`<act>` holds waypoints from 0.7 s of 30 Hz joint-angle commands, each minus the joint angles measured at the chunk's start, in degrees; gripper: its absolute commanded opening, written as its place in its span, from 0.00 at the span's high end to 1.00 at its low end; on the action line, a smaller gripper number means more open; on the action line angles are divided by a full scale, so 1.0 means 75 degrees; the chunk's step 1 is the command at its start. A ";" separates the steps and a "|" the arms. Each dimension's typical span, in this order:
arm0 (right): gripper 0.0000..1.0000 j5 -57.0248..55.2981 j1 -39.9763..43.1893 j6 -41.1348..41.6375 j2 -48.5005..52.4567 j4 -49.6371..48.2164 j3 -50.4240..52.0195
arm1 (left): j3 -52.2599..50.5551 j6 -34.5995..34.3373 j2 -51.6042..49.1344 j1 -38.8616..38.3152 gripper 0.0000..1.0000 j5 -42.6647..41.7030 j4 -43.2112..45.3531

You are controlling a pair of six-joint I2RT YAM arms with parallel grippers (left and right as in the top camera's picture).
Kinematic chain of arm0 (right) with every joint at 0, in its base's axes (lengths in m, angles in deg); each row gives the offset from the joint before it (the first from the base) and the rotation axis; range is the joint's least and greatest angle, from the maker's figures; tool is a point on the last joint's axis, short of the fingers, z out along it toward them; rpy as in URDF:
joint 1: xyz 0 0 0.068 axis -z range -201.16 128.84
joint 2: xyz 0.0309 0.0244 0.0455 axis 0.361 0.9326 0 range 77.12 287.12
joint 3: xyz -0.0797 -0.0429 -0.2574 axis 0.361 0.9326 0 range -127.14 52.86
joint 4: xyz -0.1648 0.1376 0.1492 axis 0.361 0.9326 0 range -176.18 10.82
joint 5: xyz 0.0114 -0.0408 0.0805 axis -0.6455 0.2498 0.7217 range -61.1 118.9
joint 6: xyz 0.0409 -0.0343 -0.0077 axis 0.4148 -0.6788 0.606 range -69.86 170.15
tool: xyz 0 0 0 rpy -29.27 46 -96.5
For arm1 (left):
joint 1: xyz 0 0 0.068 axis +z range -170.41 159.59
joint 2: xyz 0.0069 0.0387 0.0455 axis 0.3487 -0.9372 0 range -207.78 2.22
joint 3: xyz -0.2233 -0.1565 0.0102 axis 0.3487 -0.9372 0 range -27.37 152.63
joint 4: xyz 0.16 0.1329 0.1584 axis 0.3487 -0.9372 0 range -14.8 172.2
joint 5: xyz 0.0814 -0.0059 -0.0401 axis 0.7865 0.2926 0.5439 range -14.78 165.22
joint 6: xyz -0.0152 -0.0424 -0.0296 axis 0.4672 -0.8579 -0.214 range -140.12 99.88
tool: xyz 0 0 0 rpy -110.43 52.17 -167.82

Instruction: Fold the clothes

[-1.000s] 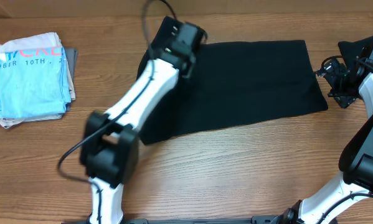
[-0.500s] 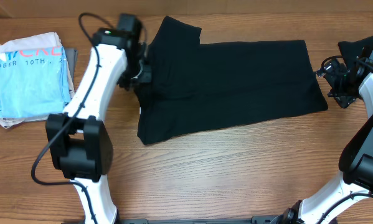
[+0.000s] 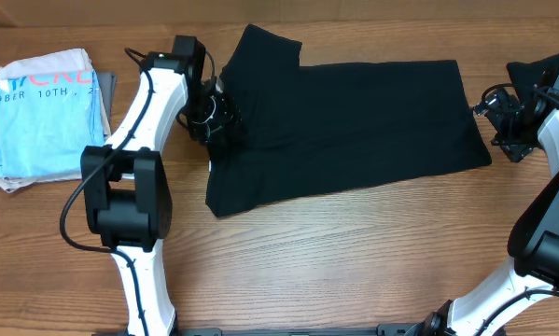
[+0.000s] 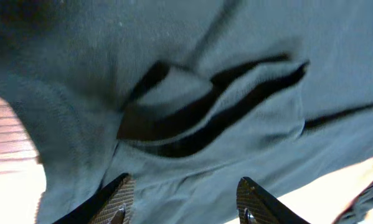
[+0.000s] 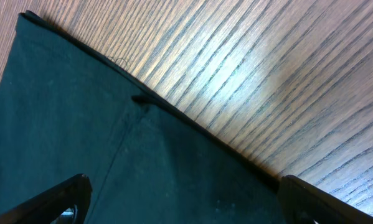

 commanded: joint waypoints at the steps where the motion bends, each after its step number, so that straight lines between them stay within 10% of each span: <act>1: 0.00 -0.0038 -0.0009 -0.0052 -0.0277 -0.0020 -0.0175 | -0.0093 -0.1134 -0.0143 0.0119 0.41 -0.0274 0.0137; 7: 0.00 -0.0038 -0.0009 -0.0052 -0.0277 -0.0020 -0.0175 | -0.0125 -0.1533 -0.0195 0.0332 0.09 -0.0277 0.0184; 21: 0.00 -0.0038 -0.0009 -0.0052 -0.0277 -0.0020 -0.0175 | -0.0819 -0.2375 -0.0195 0.0458 0.31 -0.0105 0.0918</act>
